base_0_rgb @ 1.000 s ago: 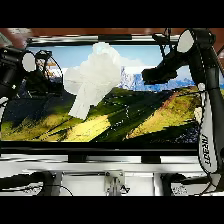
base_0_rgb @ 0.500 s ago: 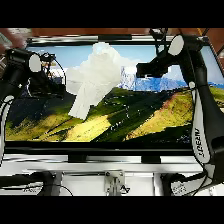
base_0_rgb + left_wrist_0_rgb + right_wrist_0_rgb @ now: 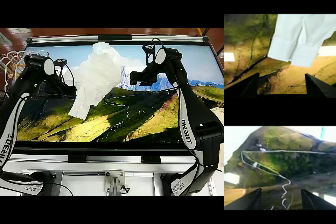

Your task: Fold the shirts.

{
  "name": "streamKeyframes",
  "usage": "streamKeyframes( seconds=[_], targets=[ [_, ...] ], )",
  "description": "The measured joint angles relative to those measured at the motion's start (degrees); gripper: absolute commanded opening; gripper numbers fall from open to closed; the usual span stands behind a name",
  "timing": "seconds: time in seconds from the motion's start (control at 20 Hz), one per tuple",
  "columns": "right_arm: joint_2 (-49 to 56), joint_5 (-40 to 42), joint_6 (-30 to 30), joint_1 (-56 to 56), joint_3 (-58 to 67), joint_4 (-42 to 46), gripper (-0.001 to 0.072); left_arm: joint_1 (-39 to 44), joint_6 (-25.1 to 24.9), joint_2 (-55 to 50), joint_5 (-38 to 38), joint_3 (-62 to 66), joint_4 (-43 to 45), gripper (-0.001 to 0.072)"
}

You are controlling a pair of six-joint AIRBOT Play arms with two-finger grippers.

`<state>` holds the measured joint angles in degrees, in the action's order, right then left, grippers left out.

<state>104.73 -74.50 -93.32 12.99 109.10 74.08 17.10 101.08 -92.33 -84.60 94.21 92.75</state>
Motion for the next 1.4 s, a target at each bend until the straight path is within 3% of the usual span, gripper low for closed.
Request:
streamKeyframes(
  seconds=[0.35, 0.7, 0.95, 1.0, 1.1, 1.15, 1.4],
  targets=[
    [0.68, -1.64, 1.84, 0.0, 0.0, 0.85, 0.0618, -1.14, -0.22, -7.32, 7.52, 0.66, -6.25, 0.072],
    [0.7, -2.64, 2.62, 0.0, 0.0, 1.07, 0.0618, -1.05, -7.58, -9.55, 20.5, 1.01, -16.55, 0.072],
    [0.7, -4.52, 2.71, -0.02, 0.0, 1.07, 0.0618, -0.85, -12.02, -13.18, 24.37, 1.09, -19.34, 0.072],
    [0.7, -5.01, 2.73, -0.02, 0.0, 1.07, 0.0618, -0.79, -12.92, -13.84, 24.74, 1.09, -20.17, 0.0617],
    [0.7, -6.12, 2.93, 0.0, 0.0, 1.07, 0.0618, -0.55, -14.14, -15.02, 25.59, 1.11, -21.75, 0.019],
    [0.7, -6.73, 2.95, 0.0, 0.0, 1.07, 0.0618, -0.5, -14.58, -15.5, 25.81, 1.09, -22.32, 0.0057],
    [0.02, -9.92, 3.43, 0.0, 0.0, 1.07, 0.0617, -1.36, -16.65, -15.08, 22.82, 2.8, -23.32, 0.0057]
  ],
)
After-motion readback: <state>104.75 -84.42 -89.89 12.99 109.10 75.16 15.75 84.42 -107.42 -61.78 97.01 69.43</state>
